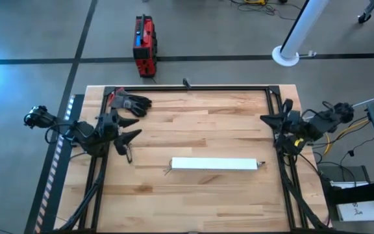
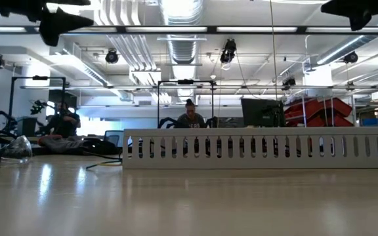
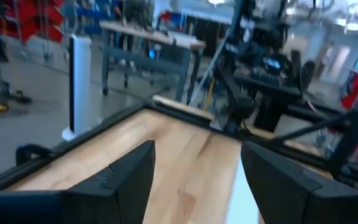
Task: Ziptie cables
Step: Return to Home Position
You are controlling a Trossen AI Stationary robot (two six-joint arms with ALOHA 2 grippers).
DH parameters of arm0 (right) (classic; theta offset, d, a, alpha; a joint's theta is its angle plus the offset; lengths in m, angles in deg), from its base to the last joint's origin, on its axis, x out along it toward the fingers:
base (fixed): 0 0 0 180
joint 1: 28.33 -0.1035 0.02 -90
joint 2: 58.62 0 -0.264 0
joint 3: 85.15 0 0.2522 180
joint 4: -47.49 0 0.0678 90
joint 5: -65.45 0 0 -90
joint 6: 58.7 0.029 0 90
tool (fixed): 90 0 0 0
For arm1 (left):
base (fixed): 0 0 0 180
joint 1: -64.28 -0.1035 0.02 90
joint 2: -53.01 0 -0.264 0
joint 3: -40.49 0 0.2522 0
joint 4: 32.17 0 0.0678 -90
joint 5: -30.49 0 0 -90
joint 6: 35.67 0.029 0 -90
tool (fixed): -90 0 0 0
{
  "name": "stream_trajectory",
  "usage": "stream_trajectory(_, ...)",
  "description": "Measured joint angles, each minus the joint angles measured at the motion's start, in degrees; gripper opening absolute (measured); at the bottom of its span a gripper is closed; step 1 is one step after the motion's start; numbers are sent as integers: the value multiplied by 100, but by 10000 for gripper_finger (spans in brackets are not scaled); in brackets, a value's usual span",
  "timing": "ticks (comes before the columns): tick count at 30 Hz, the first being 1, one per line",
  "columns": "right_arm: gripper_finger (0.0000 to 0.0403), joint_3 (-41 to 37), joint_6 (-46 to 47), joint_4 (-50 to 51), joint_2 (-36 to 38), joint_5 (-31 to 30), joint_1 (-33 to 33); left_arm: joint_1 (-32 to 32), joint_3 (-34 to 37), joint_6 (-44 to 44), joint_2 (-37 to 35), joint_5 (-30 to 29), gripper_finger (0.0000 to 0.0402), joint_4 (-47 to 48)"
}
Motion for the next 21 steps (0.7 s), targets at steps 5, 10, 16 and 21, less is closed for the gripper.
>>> stream_trajectory(5,7,-875,-559,-1234,551,16,1,-247,821,250,-410,13,231,-722)
stream_trajectory(10,7,-1730,-371,-1475,770,35,1,-396,1746,256,-481,20,239,-1491)
stream_trajectory(16,7,-2869,319,-3349,613,151,1,-431,2700,543,-460,22,247,-2855)
stream_trajectory(21,7,-3007,-189,-3655,466,-88,7,-435,2709,772,-458,20,252,-3063)
